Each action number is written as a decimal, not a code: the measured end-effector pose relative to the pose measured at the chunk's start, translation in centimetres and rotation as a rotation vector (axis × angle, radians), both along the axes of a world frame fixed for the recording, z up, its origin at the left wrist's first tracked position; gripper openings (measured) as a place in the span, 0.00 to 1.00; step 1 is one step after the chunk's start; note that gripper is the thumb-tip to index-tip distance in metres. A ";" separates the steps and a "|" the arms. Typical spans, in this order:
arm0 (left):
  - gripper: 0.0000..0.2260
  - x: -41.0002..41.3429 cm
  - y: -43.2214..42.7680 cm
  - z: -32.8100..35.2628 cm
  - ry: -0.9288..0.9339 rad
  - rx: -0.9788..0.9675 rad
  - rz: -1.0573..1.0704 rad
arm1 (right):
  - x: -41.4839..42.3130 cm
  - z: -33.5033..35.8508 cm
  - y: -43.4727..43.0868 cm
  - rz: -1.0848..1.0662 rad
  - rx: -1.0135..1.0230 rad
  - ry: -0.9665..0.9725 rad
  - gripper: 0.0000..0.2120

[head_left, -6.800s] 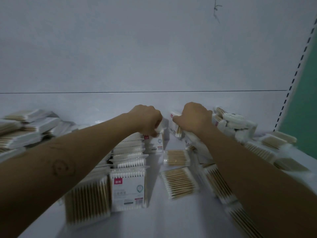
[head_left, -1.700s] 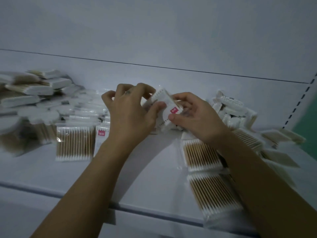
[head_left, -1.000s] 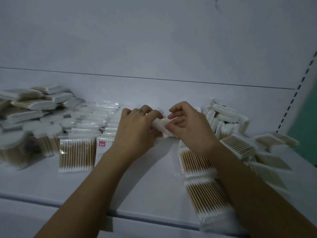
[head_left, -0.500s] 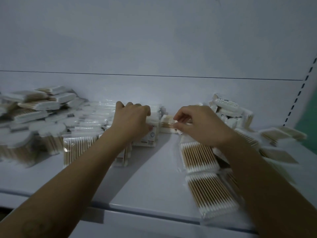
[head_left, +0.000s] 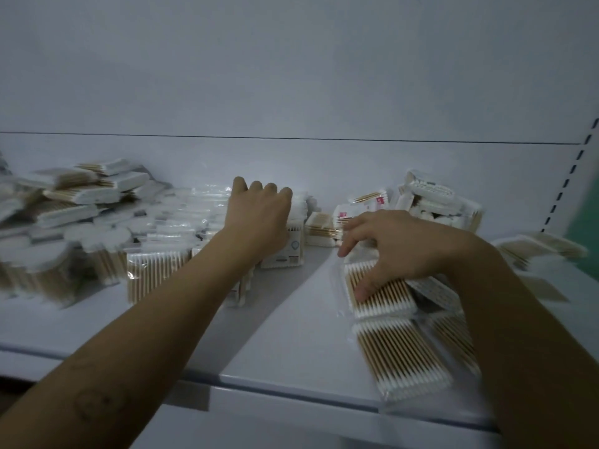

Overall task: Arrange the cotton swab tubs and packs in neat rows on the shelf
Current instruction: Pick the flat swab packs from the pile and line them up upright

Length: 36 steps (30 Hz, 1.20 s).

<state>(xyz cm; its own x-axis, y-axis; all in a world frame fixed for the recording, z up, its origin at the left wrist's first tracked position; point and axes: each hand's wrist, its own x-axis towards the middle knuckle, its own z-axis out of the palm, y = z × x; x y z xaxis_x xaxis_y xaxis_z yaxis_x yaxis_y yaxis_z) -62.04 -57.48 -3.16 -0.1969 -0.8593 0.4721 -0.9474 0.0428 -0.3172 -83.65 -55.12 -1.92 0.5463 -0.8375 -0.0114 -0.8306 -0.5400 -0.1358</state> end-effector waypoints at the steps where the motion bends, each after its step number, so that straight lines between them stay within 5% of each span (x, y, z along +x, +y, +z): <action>1: 0.18 -0.6 0.6 0.1 0.019 -0.019 -0.035 | 0.1 0.0 -0.1 0.007 -0.002 0.013 0.31; 11: 0.12 -4.4 3.8 -4.3 0.587 0.138 -0.655 | 0.7 -1.0 -0.8 0.021 -0.076 -0.089 0.15; 15: 0.19 -3.2 3.4 -4.4 0.636 -0.013 -0.661 | 0.9 -1.3 -0.8 0.018 -0.136 -0.268 0.14; 23: 0.31 -2.6 4.5 -5.3 0.906 0.123 -0.613 | 1.3 -1.8 -0.5 -0.082 -0.245 -0.778 0.22; 26: 0.24 -3.0 4.4 -5.3 0.933 0.071 -0.621 | 1.8 -1.5 -0.4 -0.065 -0.184 -0.906 0.23; 30: 0.15 -2.6 4.0 -5.1 0.932 -0.267 -0.475 | 2.0 -1.7 -0.2 -0.110 -0.183 -0.893 0.26; 33: 0.12 -2.4 3.7 -5.2 0.736 -0.487 -0.479 | 2.1 -1.0 0.3 -0.191 -0.083 -0.928 0.28; 36: 0.17 -2.4 3.4 -5.2 0.559 -0.527 -0.521 | 2.6 -1.0 0.4 -0.143 0.043 -0.991 0.17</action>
<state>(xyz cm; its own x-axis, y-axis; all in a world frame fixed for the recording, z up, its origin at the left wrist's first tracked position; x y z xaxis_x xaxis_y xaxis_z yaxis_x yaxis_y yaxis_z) -64.45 -54.04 -8.39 -0.1238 -0.3740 0.9191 -0.8701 0.4862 0.0806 -81.01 -54.70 -2.94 0.2193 -0.9057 0.3629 -0.3888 -0.4223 -0.8188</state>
